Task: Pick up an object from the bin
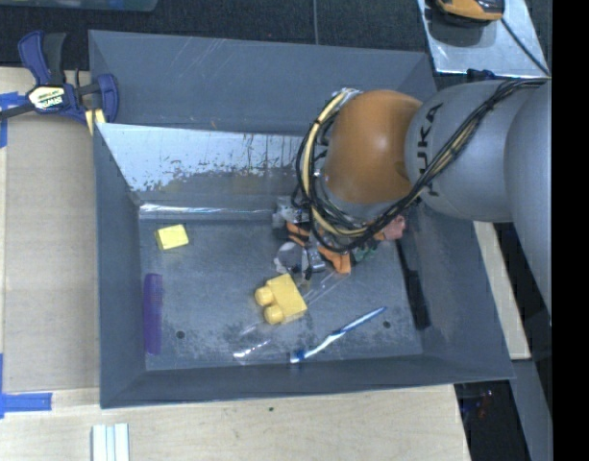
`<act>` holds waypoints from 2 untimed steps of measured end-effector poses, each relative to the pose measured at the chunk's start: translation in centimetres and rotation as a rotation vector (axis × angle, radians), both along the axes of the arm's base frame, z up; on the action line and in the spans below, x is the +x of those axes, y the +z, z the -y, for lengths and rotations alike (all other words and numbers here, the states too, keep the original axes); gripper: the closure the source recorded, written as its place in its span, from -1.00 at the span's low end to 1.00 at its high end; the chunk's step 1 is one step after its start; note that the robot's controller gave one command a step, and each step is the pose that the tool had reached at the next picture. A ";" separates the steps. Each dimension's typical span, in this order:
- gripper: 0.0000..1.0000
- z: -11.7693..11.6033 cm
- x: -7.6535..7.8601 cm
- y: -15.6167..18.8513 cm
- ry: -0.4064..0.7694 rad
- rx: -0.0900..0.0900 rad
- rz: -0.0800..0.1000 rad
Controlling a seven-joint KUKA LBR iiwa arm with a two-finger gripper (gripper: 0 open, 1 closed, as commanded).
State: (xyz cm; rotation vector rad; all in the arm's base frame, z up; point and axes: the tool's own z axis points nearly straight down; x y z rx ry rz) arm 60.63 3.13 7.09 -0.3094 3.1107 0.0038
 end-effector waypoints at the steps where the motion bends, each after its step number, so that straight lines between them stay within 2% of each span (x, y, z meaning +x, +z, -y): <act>1: -1.00 1.3 0.6 -0.1 -0.065 0.005 -0.001; 2: 1.00 4.3 0.8 0.1 -0.184 0.006 0.007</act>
Offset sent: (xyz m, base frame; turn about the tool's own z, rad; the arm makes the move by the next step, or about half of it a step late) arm 0.0065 -0.0433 -0.0009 0.1832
